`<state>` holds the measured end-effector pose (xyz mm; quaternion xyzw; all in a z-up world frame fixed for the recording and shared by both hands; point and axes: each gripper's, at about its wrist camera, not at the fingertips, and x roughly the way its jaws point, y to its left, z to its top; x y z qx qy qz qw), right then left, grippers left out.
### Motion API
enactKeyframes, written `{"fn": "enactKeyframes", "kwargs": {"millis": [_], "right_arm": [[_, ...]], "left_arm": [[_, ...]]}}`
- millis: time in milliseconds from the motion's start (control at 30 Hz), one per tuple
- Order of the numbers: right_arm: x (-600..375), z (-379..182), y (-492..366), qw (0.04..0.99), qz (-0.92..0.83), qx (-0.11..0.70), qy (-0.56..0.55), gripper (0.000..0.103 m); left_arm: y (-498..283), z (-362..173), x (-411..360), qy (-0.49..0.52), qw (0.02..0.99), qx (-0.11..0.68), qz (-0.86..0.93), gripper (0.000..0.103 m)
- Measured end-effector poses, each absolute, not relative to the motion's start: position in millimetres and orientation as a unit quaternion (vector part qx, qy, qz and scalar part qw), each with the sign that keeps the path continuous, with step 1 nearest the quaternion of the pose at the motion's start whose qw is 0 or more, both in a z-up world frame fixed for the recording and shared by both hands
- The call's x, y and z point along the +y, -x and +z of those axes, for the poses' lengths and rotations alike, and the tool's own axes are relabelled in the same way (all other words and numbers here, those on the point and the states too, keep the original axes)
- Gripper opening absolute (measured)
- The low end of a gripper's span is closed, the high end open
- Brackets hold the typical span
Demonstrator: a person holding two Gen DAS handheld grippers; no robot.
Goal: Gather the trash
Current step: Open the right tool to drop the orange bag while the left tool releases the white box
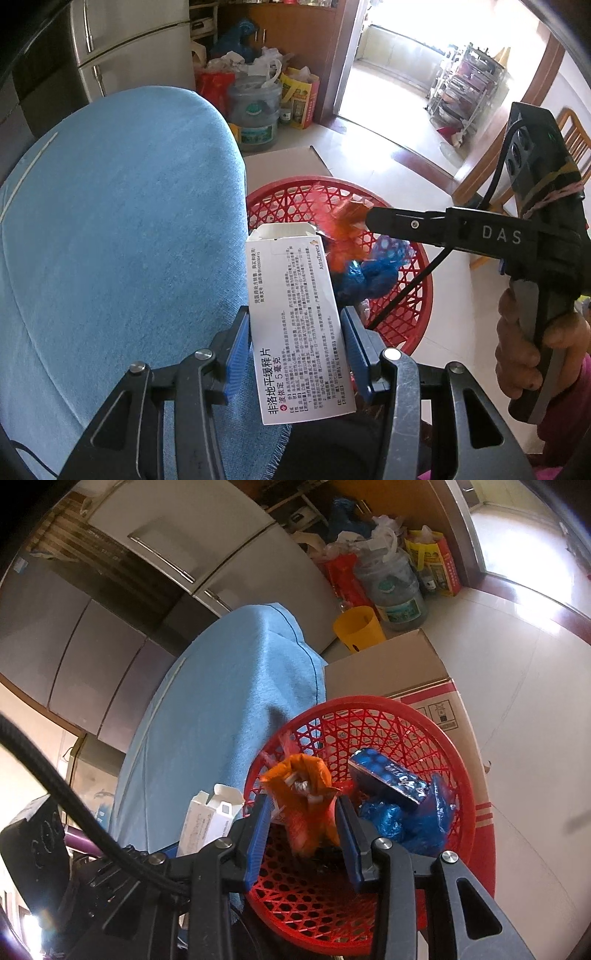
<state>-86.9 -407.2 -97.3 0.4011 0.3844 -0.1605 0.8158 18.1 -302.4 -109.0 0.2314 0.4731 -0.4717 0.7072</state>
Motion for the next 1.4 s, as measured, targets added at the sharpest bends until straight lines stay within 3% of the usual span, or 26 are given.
{"fn": "enactKeyframes", "kwargs": {"millis": [633,700,733,1400], "right_arm": [[-412.4,-104.1,88.5,0.797,-0.16,0.392,-0.431,0.04],[-413.7,-104.2,90.0,0.796,-0.162,0.389,-0.434,0.057],[-414.0,-103.9,90.7,0.797,-0.164,0.386,-0.435,0.06],[-416.2,-85.4,92.6,0.81,-0.147,0.354,-0.445,0.062]], "left_arm": [[-13.9,-103.6,-295.8,-0.234,0.717,0.46,-0.468,0.06],[-14.9,-101.6,-293.0,-0.231,0.719,0.458,-0.468,0.063],[-14.3,-101.9,-293.0,-0.23,0.721,0.457,-0.468,0.064],[-16.1,-91.1,-279.1,-0.211,0.74,0.446,-0.457,0.069]]}}
